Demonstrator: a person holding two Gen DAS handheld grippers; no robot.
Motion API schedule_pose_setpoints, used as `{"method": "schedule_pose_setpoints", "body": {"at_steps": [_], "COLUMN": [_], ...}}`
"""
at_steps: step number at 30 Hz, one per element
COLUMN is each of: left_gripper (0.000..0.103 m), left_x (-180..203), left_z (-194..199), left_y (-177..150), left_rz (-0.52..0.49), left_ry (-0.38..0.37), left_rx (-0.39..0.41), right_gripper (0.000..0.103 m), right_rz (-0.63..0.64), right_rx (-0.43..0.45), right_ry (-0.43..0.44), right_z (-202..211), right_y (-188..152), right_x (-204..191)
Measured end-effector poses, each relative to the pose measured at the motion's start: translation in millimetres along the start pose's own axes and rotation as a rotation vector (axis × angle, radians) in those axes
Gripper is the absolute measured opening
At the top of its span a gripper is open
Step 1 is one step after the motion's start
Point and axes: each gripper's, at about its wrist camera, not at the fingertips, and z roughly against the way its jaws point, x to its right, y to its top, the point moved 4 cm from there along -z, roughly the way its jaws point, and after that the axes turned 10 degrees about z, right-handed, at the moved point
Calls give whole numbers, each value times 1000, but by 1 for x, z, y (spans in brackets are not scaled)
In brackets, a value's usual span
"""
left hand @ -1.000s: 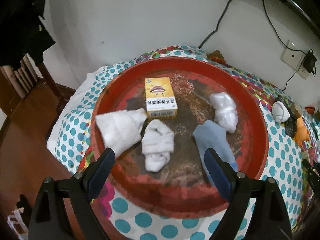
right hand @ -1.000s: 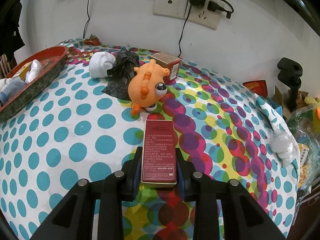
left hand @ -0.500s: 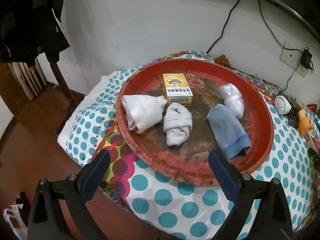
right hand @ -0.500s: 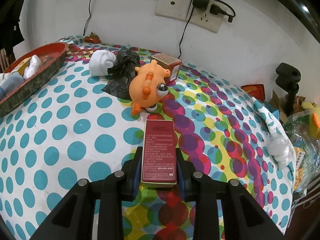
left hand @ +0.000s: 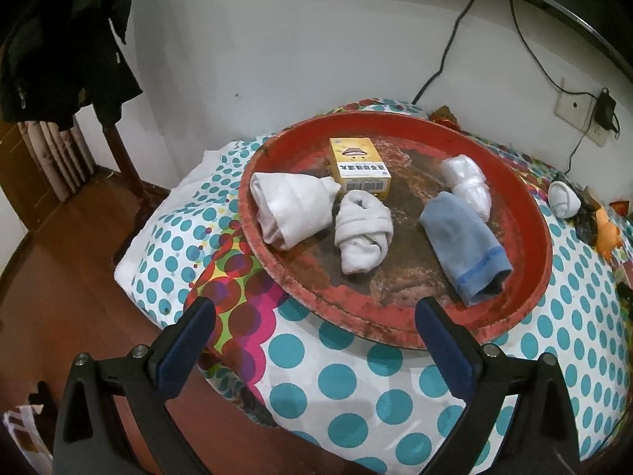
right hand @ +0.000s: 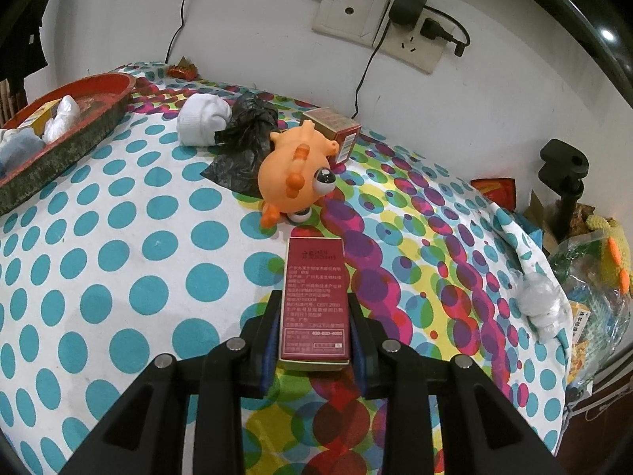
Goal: Organize objects
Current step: 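Withdraw the open left gripper from the tray, then carry the red box with the right gripper onto the tray and release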
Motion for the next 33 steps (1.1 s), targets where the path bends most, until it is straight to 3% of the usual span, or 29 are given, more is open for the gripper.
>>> {"method": "schedule_pose_setpoints", "body": {"at_steps": [11, 20, 27, 33], "left_gripper": [101, 101, 101, 101], "left_x": [5, 2, -5, -8], "left_z": [3, 2, 2, 3], "left_y": [0, 0, 3, 4], "left_rz": [-15, -5, 25, 30], "left_ry": [-33, -41, -36, -28], "left_rx": [22, 14, 13, 25], "right_gripper": [29, 29, 29, 29], "right_rz": [1, -111, -118, -43], "right_rx": [1, 17, 49, 90], "right_ry": [-14, 25, 71, 136], "right_z": [1, 15, 38, 56], "right_y": [1, 5, 22, 59], "right_x": [0, 3, -20, -70]}}
